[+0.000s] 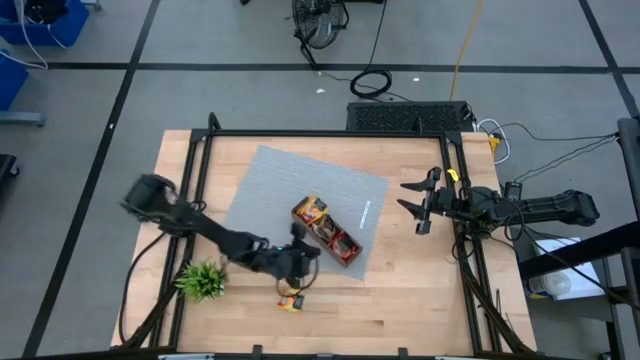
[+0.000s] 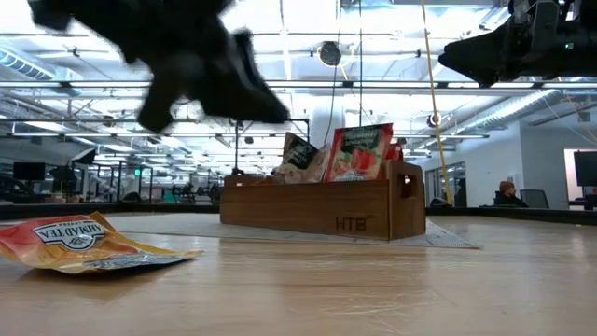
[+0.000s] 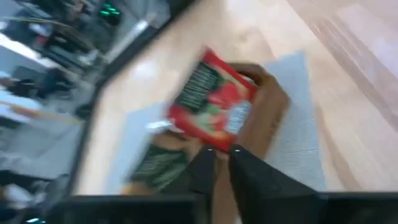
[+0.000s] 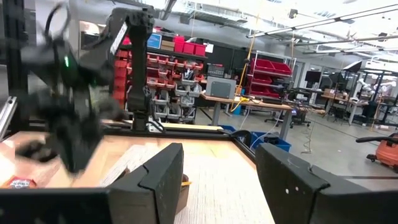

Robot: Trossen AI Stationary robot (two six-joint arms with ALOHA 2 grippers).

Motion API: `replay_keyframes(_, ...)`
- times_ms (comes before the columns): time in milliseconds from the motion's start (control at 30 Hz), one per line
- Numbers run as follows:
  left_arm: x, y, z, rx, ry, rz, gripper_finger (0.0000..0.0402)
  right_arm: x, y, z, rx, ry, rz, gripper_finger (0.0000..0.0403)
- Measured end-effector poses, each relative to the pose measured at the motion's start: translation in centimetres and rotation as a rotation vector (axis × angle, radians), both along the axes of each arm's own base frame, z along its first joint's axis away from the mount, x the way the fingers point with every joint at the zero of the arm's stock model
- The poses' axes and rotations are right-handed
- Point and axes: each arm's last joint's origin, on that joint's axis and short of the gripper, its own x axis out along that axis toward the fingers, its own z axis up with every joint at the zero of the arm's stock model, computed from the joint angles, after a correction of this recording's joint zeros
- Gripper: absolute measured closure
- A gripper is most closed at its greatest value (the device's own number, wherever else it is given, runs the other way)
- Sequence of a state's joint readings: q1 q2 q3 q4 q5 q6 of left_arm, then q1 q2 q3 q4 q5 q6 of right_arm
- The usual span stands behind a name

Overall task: Pick & Place Tea
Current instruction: Put the yellow tea bag into the wooden organizer

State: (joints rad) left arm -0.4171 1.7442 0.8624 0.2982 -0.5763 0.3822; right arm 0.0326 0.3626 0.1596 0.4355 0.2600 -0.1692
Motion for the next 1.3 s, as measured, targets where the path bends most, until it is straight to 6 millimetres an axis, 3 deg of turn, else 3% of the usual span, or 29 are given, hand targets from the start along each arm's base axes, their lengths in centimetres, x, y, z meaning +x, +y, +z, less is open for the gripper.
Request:
replay_keyframes(100,-1.8,-0.7,2.6,-0.001,-0.022,0.027,0.0308,0.0,0.0,0.0,0.000,0.000,0.000,0.0218)
replay_keyframes(267,-4.1,-0.8,5.8,-0.309,0.091,0.016,0.0211,0.0,0.0,0.0,0.000,0.001,0.001,0.0218)
replay_keyframes(400,-4.5,-1.4,6.0,-0.375,0.355,0.059,0.0146,0.0,0.0,0.0,0.000,0.000,0.001,0.0218)
replay_keyframes(567,-2.4,-3.2,5.1,-0.327,0.622,-0.022,0.0097,0.0,0.0,0.0,0.000,0.000,0.001,0.0218)
replay_keyframes(800,0.1,-4.5,0.9,-0.497,0.890,-0.083,0.0076,0.0,0.0,-0.1,0.000,0.006,0.000,0.0218)
replay_keyframes(1100,1.5,-5.5,-0.9,-0.627,0.915,-0.149,0.0100,0.0,0.0,0.0,0.000,0.002,0.000,0.0218)
replay_keyframes(1300,1.9,-5.7,-2.1,-0.606,0.921,-0.179,0.0107,0.0,0.0,0.0,0.000,0.001,0.001,0.0218)
